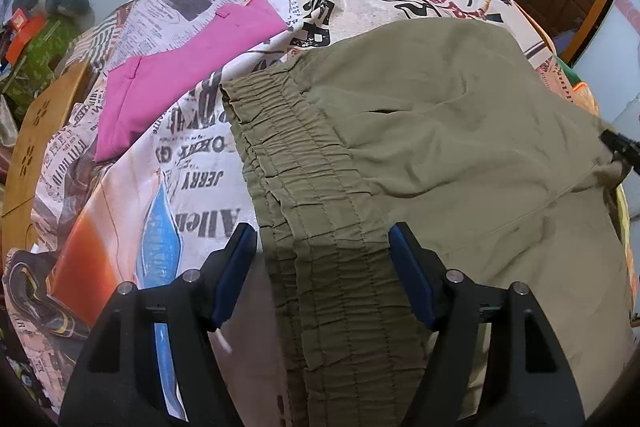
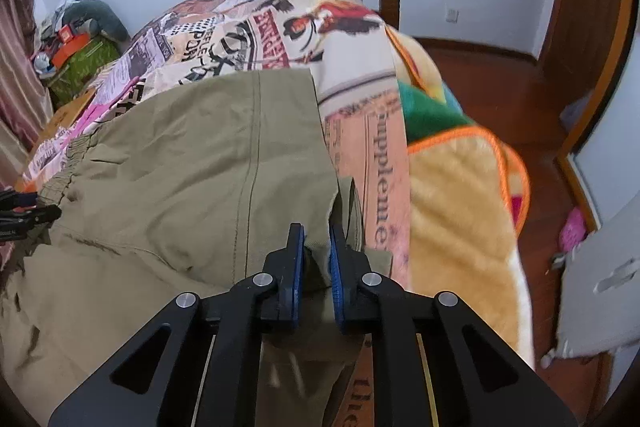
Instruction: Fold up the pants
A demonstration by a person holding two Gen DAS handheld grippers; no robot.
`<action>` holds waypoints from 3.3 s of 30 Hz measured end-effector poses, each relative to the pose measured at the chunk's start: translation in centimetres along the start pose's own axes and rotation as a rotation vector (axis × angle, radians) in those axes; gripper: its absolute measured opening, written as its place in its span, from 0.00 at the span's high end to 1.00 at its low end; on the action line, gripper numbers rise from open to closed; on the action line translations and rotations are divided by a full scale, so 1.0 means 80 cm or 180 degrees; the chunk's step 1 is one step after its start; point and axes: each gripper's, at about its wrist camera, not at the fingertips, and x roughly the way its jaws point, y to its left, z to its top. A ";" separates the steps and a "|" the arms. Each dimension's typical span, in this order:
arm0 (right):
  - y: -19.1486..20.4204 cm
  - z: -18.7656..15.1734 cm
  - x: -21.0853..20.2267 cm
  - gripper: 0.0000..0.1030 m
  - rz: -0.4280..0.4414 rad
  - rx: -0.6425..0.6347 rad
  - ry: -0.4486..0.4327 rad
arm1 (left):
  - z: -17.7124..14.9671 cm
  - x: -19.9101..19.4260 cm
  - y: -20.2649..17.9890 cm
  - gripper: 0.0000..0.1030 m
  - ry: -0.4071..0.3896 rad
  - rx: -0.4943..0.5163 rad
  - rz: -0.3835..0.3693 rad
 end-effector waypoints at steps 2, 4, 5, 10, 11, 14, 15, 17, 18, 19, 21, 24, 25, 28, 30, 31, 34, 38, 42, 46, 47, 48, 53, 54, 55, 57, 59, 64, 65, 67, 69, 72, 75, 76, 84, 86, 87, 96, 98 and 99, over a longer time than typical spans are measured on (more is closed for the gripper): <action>0.001 0.009 -0.003 0.90 -0.0025 -0.0050 -0.0051 | 0.000 0.000 0.002 0.31 0.0002 -0.0016 -0.0008; 0.001 0.015 -0.001 0.90 -0.0052 -0.0090 -0.0067 | 0.000 0.000 0.003 0.31 -0.0006 -0.0021 -0.0003; 0.003 0.017 0.001 0.90 -0.0076 -0.0118 -0.0066 | 0.000 0.000 0.003 0.31 -0.0010 -0.0015 0.0011; 0.007 0.020 0.020 0.90 -0.0170 -0.0220 0.0013 | -0.001 0.001 0.004 0.31 -0.0024 -0.0024 0.0028; 0.006 0.020 0.026 0.90 -0.0176 -0.0214 0.0057 | -0.001 0.001 0.004 0.30 -0.0024 -0.0031 0.0023; 0.006 0.015 0.032 0.90 -0.0193 -0.0218 0.0125 | -0.001 0.000 0.005 0.30 -0.0025 -0.0039 0.0007; 0.006 0.014 0.032 0.90 -0.0199 -0.0229 0.0145 | 0.000 -0.001 0.005 0.30 -0.0026 -0.0027 0.0012; 0.004 0.014 0.032 0.89 -0.0192 -0.0224 0.0196 | 0.000 -0.005 0.003 0.31 -0.0041 -0.0003 0.0035; 0.003 0.015 0.029 0.89 -0.0186 -0.0219 0.0199 | 0.000 -0.009 0.002 0.31 -0.0058 0.0017 0.0056; 0.002 0.016 0.025 0.87 -0.0195 -0.0207 0.0190 | 0.001 -0.012 0.002 0.31 -0.0072 0.0028 0.0065; -0.003 0.021 0.017 0.84 -0.0141 -0.0151 0.0212 | 0.003 -0.022 0.003 0.31 -0.0117 0.0036 0.0078; -0.005 0.029 0.005 0.81 -0.0119 -0.0101 0.0179 | 0.009 -0.037 0.010 0.31 -0.0234 0.0034 0.0141; -0.006 0.033 0.000 0.77 -0.0107 -0.0083 0.0146 | 0.012 -0.040 0.014 0.31 -0.0262 0.0023 0.0144; -0.003 0.046 -0.011 0.64 -0.0079 -0.0059 0.0016 | 0.024 -0.049 0.030 0.31 -0.0340 -0.0042 0.0156; 0.002 0.058 -0.014 0.63 -0.0055 -0.0083 -0.0055 | 0.033 -0.051 0.041 0.31 -0.0373 -0.0092 0.0166; 0.005 0.064 -0.014 0.63 -0.0044 -0.0097 -0.0074 | 0.039 -0.051 0.047 0.31 -0.0385 -0.0122 0.0173; 0.014 0.086 -0.007 0.63 -0.0035 -0.0139 -0.0133 | 0.054 -0.046 0.060 0.31 -0.0405 -0.0171 0.0173; 0.023 0.115 0.016 0.58 0.0003 -0.0157 -0.0154 | 0.072 -0.028 0.072 0.31 -0.0360 -0.0223 0.0127; 0.027 0.135 0.047 0.56 0.0041 -0.0134 -0.0112 | 0.086 -0.003 0.075 0.31 -0.0284 -0.0219 0.0079; 0.026 0.153 0.087 0.56 0.0030 -0.0122 0.0008 | 0.096 0.023 0.076 0.31 -0.0205 -0.0206 0.0036; 0.025 0.159 0.100 0.56 0.0029 -0.0098 0.0044 | 0.098 0.030 0.076 0.31 -0.0183 -0.0196 0.0020; 0.023 0.162 0.110 0.56 0.0025 -0.0074 0.0068 | 0.099 0.037 0.076 0.31 -0.0163 -0.0178 0.0014; 0.020 0.177 0.150 0.56 0.0073 -0.0022 0.0126 | 0.102 0.062 0.078 0.31 -0.0103 -0.0155 -0.0046; 0.020 0.179 0.159 0.56 0.0104 -0.0013 0.0164 | 0.103 0.064 0.080 0.31 -0.0106 -0.0186 -0.0098; 0.021 0.180 0.170 0.56 0.0110 -0.0019 0.0198 | 0.104 0.066 0.081 0.31 -0.0106 -0.0217 -0.0142; 0.023 0.180 0.187 0.56 0.0084 -0.0031 0.0254 | 0.106 0.071 0.085 0.31 -0.0099 -0.0294 -0.0222; 0.026 0.176 0.200 0.56 0.0113 -0.0023 0.0245 | 0.106 0.074 0.085 0.32 -0.0090 -0.0335 -0.0273; 0.037 0.172 0.204 0.85 0.0040 -0.0126 0.0226 | 0.108 0.070 0.079 0.42 -0.0150 -0.0303 -0.0297; 0.039 0.172 0.203 0.86 0.0007 -0.0155 0.0233 | 0.108 0.067 0.079 0.42 -0.0170 -0.0306 -0.0292; 0.041 0.172 0.203 0.88 -0.0035 -0.0196 0.0217 | 0.108 0.064 0.079 0.45 -0.0187 -0.0302 -0.0295; 0.040 0.172 0.199 0.90 -0.0069 -0.0201 0.0173 | 0.109 0.062 0.079 0.49 -0.0191 -0.0284 -0.0282; 0.039 0.175 0.189 0.92 -0.0107 -0.0202 0.0049 | 0.111 0.056 0.077 0.52 -0.0214 -0.0266 -0.0217; 0.038 0.185 0.173 0.93 -0.0100 -0.0178 -0.0074 | 0.115 0.043 0.074 0.54 -0.0296 -0.0240 -0.0162; 0.038 0.189 0.162 0.93 -0.0102 -0.0184 -0.0141 | 0.116 0.038 0.073 0.54 -0.0329 -0.0230 -0.0147; 0.048 0.232 0.089 0.94 -0.0108 -0.0184 -0.0610 | 0.137 -0.030 0.068 0.54 -0.0722 -0.0180 -0.0055; 0.050 0.243 0.065 0.94 -0.0087 -0.0161 -0.0748 | 0.141 -0.050 0.066 0.54 -0.0818 -0.0162 -0.0032; 0.052 0.250 0.048 0.94 -0.0080 -0.0157 -0.0837 | 0.142 -0.061 0.066 0.54 -0.0870 -0.0151 -0.0020; 0.064 0.239 -0.043 0.96 0.0071 -0.0164 -0.1138 | 0.130 -0.130 0.049 0.55 -0.1107 0.0047 0.0079; 0.064 0.225 -0.054 0.97 0.0077 -0.0198 -0.1134 | 0.123 -0.136 0.044 0.54 -0.1100 0.0080 0.0080; 0.065 0.217 -0.061 0.97 0.0080 -0.0213 -0.1129 | 0.118 -0.140 0.041 0.54 -0.1099 0.0095 0.0078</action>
